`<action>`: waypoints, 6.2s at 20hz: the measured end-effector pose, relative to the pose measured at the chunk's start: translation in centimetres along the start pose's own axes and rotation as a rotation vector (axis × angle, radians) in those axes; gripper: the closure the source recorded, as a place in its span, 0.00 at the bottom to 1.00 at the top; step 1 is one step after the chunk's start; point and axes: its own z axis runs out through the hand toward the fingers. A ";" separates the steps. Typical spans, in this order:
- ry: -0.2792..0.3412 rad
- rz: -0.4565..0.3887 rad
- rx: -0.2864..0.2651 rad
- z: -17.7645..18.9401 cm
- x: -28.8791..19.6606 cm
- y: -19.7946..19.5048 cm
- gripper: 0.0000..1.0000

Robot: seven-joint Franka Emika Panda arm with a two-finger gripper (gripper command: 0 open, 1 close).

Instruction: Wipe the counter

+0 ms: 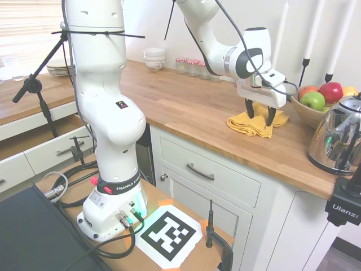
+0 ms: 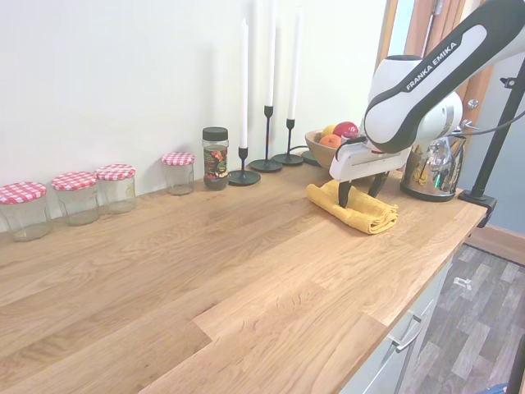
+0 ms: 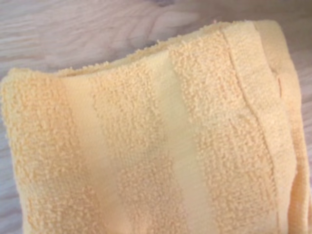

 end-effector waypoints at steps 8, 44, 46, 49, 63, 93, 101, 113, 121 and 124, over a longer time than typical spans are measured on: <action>-0.003 0.005 0.003 0.0 -0.1 0.0 1.00; -0.009 -0.091 0.050 -0.9 -7.2 -5.2 1.00; -0.010 -0.122 0.059 -1.4 -10.0 -6.9 1.00; -0.012 -0.169 0.080 -2.5 -14.3 -9.6 1.00; 0.059 -0.406 0.092 -5.8 -33.0 -14.9 1.00; 0.006 -0.197 0.086 -2.2 -13.1 -9.2 1.00; -0.009 -0.077 0.112 -0.1 -3.9 -1.7 1.00; -0.006 0.008 0.114 0.4 0.7 3.5 0.00; 0.006 0.001 0.102 -0.8 1.1 4.3 0.00; 0.015 0.005 0.106 -2.0 1.2 4.5 0.00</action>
